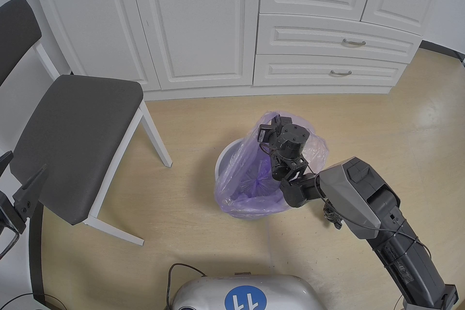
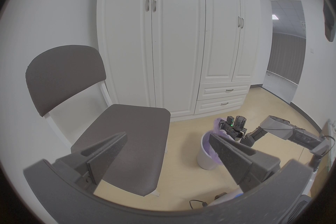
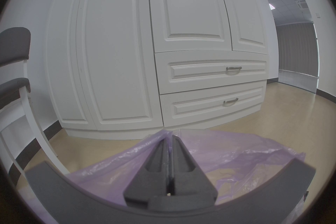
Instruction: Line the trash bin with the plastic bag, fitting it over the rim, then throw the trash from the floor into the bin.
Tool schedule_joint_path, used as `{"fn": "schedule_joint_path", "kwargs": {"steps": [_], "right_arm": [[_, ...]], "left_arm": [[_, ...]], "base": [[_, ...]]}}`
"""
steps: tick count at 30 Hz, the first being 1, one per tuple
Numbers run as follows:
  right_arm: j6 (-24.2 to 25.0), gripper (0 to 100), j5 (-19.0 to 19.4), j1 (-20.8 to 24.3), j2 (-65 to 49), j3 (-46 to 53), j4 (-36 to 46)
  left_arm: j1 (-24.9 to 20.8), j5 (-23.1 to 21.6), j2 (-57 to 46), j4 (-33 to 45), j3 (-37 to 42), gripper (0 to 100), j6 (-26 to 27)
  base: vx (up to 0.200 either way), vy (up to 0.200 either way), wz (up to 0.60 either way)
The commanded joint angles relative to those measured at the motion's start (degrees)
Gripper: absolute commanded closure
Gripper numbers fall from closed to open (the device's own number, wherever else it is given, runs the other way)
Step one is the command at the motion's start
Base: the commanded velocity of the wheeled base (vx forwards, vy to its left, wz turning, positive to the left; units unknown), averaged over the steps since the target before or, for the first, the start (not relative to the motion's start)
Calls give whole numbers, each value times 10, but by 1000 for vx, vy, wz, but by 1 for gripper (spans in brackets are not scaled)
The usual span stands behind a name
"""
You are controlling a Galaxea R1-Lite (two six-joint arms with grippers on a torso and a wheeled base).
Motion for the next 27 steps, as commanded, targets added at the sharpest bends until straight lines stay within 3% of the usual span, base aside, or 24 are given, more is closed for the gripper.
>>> {"fn": "schedule_joint_path", "kwargs": {"steps": [1,22,27], "right_arm": [[-1,0,-1,0,-3,0,1],[-4,0,0,-5,-7,0,-4],[-6,0,1,-6,-26,1,-4]], "left_arm": [[-1,0,1,0,1,0,0],[-4,1,26,-1,9,0,-2],[-30,0,68,-30,-4,0,-3]], "base": [[0,0,0],[0,0,0],[0,0,0]]}}
